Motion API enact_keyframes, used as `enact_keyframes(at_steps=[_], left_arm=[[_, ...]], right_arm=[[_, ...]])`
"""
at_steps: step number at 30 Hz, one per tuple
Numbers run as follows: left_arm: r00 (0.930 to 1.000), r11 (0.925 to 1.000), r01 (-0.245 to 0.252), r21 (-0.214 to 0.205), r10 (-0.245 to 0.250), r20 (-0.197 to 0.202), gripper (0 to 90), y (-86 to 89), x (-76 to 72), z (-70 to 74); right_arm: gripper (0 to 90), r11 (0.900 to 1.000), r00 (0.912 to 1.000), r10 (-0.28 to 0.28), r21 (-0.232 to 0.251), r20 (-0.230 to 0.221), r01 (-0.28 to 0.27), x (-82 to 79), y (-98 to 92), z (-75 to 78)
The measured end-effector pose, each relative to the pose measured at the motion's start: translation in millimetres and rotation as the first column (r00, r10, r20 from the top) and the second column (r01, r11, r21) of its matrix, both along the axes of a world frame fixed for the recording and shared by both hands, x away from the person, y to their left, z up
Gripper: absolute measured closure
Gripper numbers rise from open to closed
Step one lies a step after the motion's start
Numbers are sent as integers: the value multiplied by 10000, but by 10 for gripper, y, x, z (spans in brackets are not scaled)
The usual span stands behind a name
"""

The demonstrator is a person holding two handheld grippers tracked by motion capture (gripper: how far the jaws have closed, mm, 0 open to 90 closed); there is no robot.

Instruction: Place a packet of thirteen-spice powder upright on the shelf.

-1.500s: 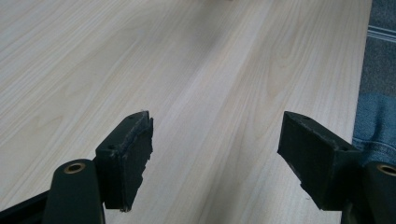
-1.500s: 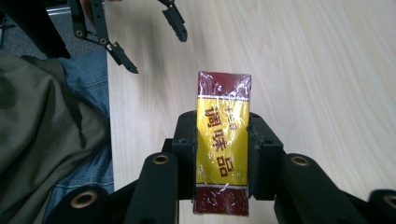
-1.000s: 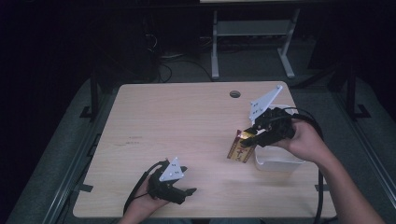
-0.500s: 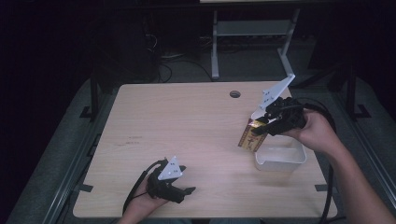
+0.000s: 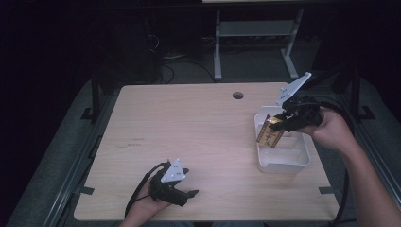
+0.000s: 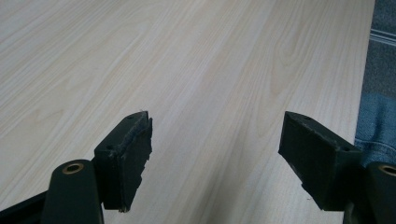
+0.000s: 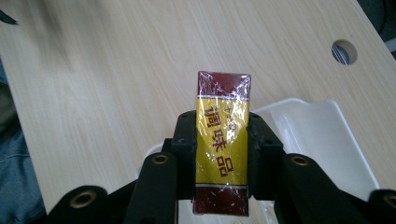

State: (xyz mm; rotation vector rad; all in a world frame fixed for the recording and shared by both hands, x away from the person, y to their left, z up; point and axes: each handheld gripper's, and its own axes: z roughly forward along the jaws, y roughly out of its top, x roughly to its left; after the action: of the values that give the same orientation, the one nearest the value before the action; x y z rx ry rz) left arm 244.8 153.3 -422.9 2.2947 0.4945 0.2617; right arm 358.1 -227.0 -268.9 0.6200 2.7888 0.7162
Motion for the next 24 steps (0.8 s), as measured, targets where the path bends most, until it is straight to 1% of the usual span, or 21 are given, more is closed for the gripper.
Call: enact_keyframes(at_steps=[6,8,10,13,17,19,21,24], left_arm=[[10000,10000,11,-13,-11,-26,247,-5,-1,-5],[10000,10000,6,-34,-6,-31,247,-4,1,-6],[10000,10000,-4,-41,3,-41,247,0,4,-5],[10000,10000,-15,-51,15,-61,247,6,7,-6],[10000,10000,-13,-60,13,-64,247,10,5,-5],[10000,10000,-18,-68,17,-66,247,8,4,-6],[10000,10000,-18,-66,17,-78,247,6,4,-7],[10000,10000,-13,-83,12,-96,247,3,3,-10]], right_arm=[[688,9992,9996,-269,-314,-74,267,66,-124,-77],[688,9986,9996,-295,-434,39,296,91,-154,-100],[688,9987,9995,-329,-397,-31,327,118,-174,-123],[688,9978,9994,-355,-564,-4,354,142,-174,-165],[687,9966,9989,-449,-700,-103,441,172,-191,-253],[687,9973,9987,-505,-543,-26,503,182,-216,-277],[687,9975,9984,-567,-435,-87,563,193,-238,-283],[687,9978,9987,-505,-428,-69,501,196,-241,-284]])
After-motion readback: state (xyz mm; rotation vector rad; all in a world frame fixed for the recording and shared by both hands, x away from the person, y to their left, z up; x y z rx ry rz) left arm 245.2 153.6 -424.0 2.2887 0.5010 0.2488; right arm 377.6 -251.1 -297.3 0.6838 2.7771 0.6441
